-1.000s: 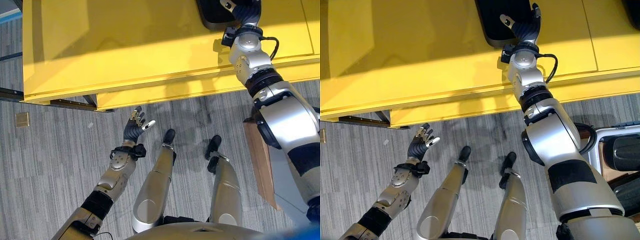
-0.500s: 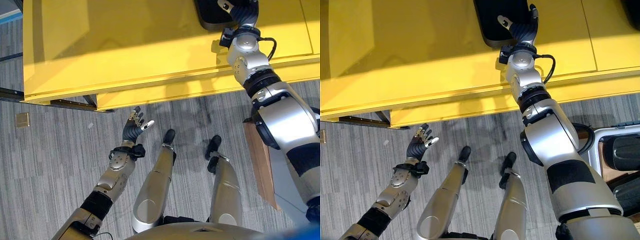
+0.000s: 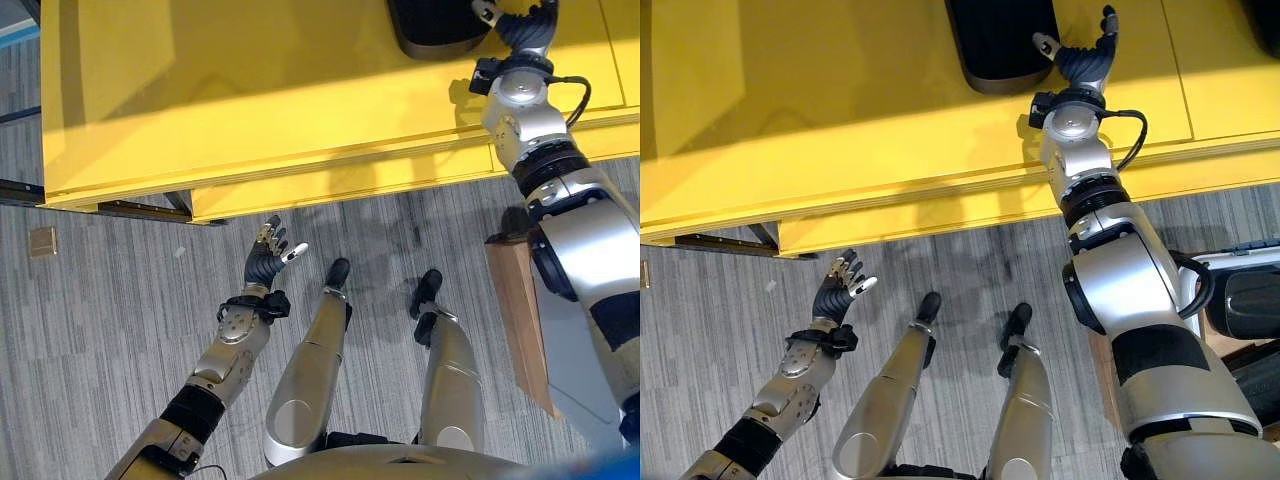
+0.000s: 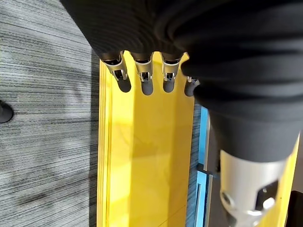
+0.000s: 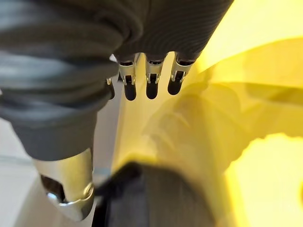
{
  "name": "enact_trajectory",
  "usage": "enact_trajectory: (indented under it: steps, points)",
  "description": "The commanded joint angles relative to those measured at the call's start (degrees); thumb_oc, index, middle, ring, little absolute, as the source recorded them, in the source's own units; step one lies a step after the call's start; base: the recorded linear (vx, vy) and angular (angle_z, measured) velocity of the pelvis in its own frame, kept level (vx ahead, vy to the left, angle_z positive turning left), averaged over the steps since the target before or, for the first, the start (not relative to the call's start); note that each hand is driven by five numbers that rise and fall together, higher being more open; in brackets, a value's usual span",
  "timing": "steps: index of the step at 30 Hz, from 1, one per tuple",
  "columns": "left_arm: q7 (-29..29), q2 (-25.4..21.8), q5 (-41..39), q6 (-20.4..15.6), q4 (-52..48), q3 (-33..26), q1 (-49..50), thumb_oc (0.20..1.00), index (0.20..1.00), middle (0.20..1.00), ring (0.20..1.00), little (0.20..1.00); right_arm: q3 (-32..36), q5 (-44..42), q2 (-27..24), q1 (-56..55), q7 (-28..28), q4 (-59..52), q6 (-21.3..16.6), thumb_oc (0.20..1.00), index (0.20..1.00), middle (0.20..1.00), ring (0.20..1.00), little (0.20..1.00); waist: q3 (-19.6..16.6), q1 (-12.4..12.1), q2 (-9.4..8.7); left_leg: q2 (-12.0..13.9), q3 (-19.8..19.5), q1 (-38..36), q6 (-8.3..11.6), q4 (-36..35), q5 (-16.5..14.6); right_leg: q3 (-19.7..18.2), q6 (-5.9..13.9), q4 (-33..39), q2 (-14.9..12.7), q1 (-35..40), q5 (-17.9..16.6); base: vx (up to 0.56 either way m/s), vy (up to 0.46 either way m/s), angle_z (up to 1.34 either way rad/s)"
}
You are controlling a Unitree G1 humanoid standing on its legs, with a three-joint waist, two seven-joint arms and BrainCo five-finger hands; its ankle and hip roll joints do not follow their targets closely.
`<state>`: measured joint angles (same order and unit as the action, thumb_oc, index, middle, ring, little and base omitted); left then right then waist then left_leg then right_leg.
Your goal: Move parts from the plastic box to the shelf.
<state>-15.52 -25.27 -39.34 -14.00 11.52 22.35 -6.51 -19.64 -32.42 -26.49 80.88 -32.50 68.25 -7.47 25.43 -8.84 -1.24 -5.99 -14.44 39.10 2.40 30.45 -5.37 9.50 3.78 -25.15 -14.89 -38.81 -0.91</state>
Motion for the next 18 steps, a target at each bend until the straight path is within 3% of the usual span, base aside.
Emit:
enact_trajectory:
  steps: [1,7,11,15,18]
  points:
    - [-0.5,-1.1,0.6,-3.0,-2.1,-1.7,1.7,1.0,1.0,1.0,1.0,1.0,-1.1,-0.4,-2.9,1.2,-1.3,-4.2,-3.6,1.0,1.0,1.0,1.0,1.0,1.5,-0.8,0.12,3.5,1.5,-3.1,0.37,-2.3,-2.6,-1.6,3.36,-7.9,-3.2,0.8,3.8,0.0,0.0,0.0]
    - [-0.6,-0.9,0.5,-3.0,-1.8,-2.1,1.9,1.0,1.0,1.0,1.0,1.0,-0.5,-0.2,-4.1,-0.5,-1.8,-7.4,-4.5,1.0,1.0,1.0,1.0,1.0,1.3,-0.3,0.06,3.7,1.6,-3.3,0.43,-2.5,-2.6,-1.7,3.39,-8.1,-3.1,0.8,3.8,0.0,0.0,0.0]
    - [-0.7,-0.1,0.6,-3.1,-1.3,-2.9,2.0,1.0,1.0,1.0,1.0,1.0,1.0,1.5,-4.3,-4.9,-2.6,-16.1,-6.1,1.0,1.0,1.0,1.0,1.0,1.4,0.2,-0.01,3.8,1.7,-3.5,0.38,-2.6,-2.5,-1.7,3.4,-8.1,-3.1,0.9,3.8,0.0,0.0,0.0]
    - [-0.9,1.6,1.7,-2.7,-0.9,-4.9,2.6,1.0,1.0,1.0,1.0,1.0,5.2,6.7,-3.9,-20.1,-1.5,-38.7,-8.2,1.0,1.0,1.0,1.0,1.0,1.1,1.6,-0.44,4.1,1.5,-4.7,0.29,-3.5,-2.2,-1.6,3.4,-7.5,-3.0,2.1,3.8,0.01,-0.011,-0.04]
    - [-0.7,2.2,2.2,-2.4,-0.8,-6.0,3.2,1.0,1.0,1.0,1.0,1.0,8.1,7.8,-2.5,-30.1,0.5,-48.6,-9.4,1.0,1.0,1.0,1.0,1.0,0.7,2.3,-0.67,4.3,1.5,-5.9,0.27,-4.4,-2.0,-1.4,3.5,-6.8,-2.9,3.4,3.7,0.02,-0.023,-0.06]
